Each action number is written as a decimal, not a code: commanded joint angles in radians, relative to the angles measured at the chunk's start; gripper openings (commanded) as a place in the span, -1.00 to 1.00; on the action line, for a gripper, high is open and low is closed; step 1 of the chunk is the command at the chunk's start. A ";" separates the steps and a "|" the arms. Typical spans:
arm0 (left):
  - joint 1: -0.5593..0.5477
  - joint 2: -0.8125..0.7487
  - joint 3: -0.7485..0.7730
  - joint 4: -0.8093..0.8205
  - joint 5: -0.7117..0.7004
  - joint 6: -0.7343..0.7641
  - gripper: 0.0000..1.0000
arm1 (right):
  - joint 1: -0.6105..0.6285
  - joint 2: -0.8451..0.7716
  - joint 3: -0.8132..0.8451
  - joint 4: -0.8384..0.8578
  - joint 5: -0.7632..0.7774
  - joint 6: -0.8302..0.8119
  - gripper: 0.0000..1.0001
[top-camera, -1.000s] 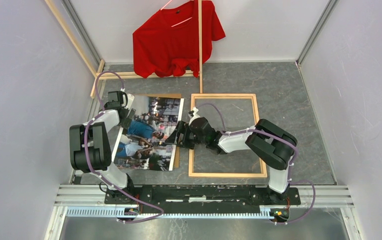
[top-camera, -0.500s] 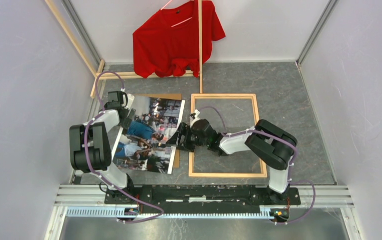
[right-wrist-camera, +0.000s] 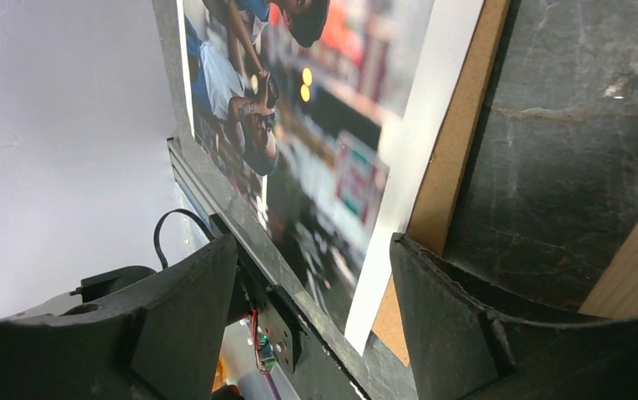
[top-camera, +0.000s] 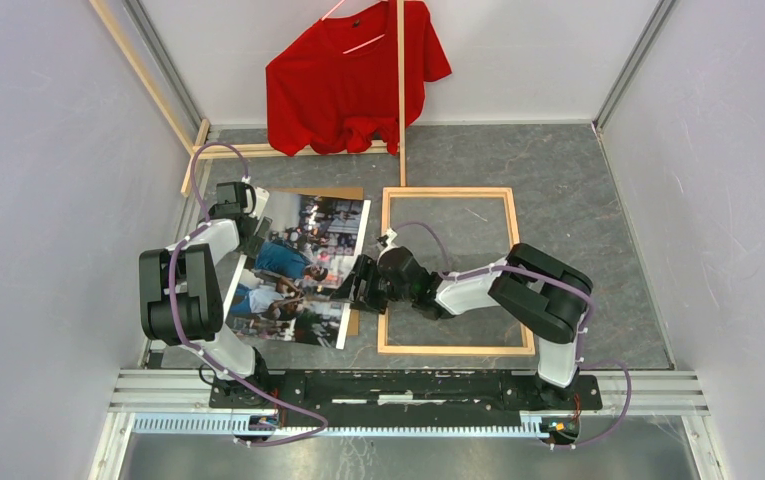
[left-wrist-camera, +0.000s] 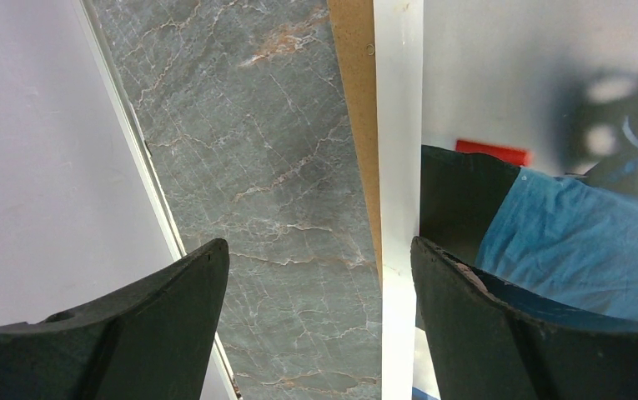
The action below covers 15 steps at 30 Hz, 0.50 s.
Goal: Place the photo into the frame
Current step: Pick up the photo at the center of the board.
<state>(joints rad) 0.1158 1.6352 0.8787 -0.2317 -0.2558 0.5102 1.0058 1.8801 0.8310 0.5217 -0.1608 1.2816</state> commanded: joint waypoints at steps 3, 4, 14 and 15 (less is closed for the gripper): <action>-0.012 0.064 -0.052 -0.110 0.129 0.014 0.75 | 0.002 -0.073 -0.020 -0.068 0.087 -0.014 0.52; -0.013 0.064 -0.051 -0.110 0.129 0.016 0.75 | 0.002 -0.081 -0.024 -0.070 0.084 -0.019 0.52; -0.012 0.063 -0.056 -0.112 0.127 0.026 0.75 | 0.072 -0.115 -0.077 -0.055 0.023 0.009 0.52; -0.013 0.062 -0.055 -0.113 0.127 0.028 0.75 | 0.084 -0.119 -0.084 -0.055 0.023 0.014 0.51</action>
<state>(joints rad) 0.1158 1.6352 0.8787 -0.2317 -0.2527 0.5213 1.0462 1.8065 0.7784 0.4614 -0.1284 1.2800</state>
